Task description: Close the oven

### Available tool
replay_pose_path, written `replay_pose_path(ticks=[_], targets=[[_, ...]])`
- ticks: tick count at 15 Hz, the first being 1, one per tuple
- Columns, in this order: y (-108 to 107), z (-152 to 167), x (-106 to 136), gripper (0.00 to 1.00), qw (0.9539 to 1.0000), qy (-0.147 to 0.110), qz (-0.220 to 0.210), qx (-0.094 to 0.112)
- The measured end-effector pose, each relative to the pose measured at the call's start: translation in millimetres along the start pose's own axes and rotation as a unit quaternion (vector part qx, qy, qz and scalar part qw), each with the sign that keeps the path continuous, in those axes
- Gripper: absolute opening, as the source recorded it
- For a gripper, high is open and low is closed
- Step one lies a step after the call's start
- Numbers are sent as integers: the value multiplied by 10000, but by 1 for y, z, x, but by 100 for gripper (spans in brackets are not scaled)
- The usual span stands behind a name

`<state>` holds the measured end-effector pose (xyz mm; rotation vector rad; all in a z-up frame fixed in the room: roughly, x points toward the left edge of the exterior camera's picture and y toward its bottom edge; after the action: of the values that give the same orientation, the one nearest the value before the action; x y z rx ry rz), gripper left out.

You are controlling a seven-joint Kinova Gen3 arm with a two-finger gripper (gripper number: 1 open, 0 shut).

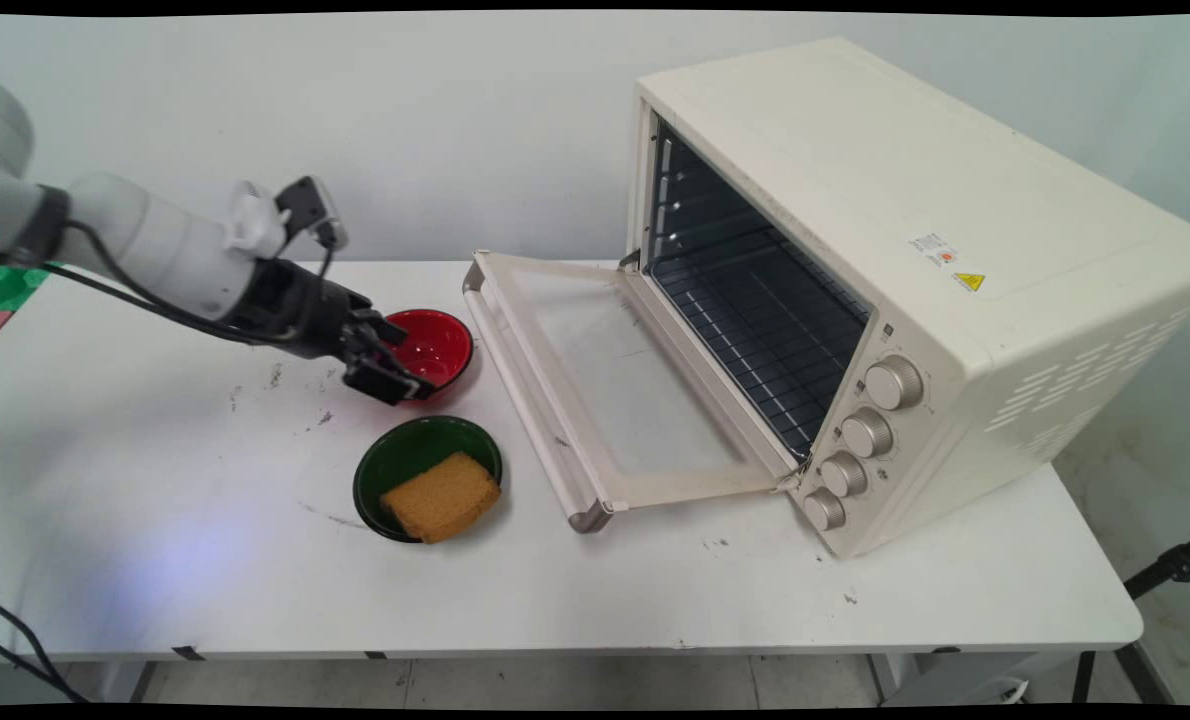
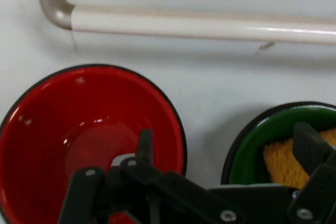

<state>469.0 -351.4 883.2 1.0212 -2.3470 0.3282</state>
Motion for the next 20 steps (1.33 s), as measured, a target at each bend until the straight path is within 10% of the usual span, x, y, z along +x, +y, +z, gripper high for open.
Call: replay_pose_path(ticks=[7,8,20], targets=[[6,41,11,100,10000,66,65,-27],[7,46,11,0,9999,68,94,-42],[16,76,17,0,9986,386,193,-306]])
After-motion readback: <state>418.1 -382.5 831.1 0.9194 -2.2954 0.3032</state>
